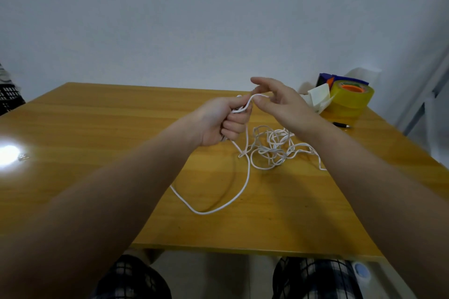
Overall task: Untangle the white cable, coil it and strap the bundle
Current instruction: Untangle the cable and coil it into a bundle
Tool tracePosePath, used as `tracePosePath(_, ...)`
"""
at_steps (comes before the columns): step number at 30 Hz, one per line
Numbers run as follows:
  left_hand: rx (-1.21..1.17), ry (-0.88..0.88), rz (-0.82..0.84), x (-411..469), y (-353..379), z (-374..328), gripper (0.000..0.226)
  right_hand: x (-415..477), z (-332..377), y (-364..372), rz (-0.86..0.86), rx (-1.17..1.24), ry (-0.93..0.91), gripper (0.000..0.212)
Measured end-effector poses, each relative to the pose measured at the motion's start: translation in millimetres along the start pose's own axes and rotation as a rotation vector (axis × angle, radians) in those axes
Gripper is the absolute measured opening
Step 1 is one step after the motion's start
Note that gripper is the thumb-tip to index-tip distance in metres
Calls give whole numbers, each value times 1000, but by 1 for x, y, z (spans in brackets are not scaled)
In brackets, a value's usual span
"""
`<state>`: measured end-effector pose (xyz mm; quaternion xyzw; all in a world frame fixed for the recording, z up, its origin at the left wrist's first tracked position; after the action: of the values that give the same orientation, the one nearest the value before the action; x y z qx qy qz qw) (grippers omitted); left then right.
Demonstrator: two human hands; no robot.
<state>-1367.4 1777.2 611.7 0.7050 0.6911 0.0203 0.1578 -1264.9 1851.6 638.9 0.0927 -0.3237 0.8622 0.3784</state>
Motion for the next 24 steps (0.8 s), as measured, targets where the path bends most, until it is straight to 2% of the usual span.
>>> tracePosePath(3, -26, 4, 22, -2, 5, -2, 44, -4, -8, 12, 163, 239, 117, 25)
tracePosePath(6, -35, 58, -8, 0, 6, -5, 58, -7, -8, 18, 246, 362, 123, 26)
tracePosePath(9, -3, 205, -223, 3, -6, -12, 56, -5, -6, 17, 108, 315, 129, 25)
tracePosePath(11, 80, 285, -398, 4, -19, -13, 57, -2, -9, 17, -18, 251, 174, 35)
tracePosePath(13, 188, 335, -482, 6, -27, -11, 59, 1, -14, 20, -96, 271, 219, 40)
tracePosePath(15, 243, 354, -484, 7, -28, -6, 62, 1, -14, 21, -159, 286, 223, 44)
tracePosePath(18, 212, 314, -382, 9, -18, -2, 65, -1, -7, 16, -315, 119, 206, 43)
tracePosePath(21, 314, 327, -309, 11, -5, -4, 43, 5, -11, 14, -426, 35, 256, 48)
tracePosePath(22, 362, 338, -303, 12, -1, -5, 35, 7, -13, 13, -436, 19, 278, 51)
tracePosePath(24, 422, 346, -344, 15, 0, -5, 31, 10, -16, 12, -415, -46, 284, 51)
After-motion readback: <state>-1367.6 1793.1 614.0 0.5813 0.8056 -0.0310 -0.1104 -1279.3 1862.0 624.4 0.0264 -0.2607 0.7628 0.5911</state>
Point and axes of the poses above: each hand's wrist, its own x-axis towards the middle knuckle, its own y-axis out of the palm, z = x × y, the point moved 5 cm from there along x, towards the middle knuckle, and after that the axes turned 1 degree about -x, right-handed, at the moved point
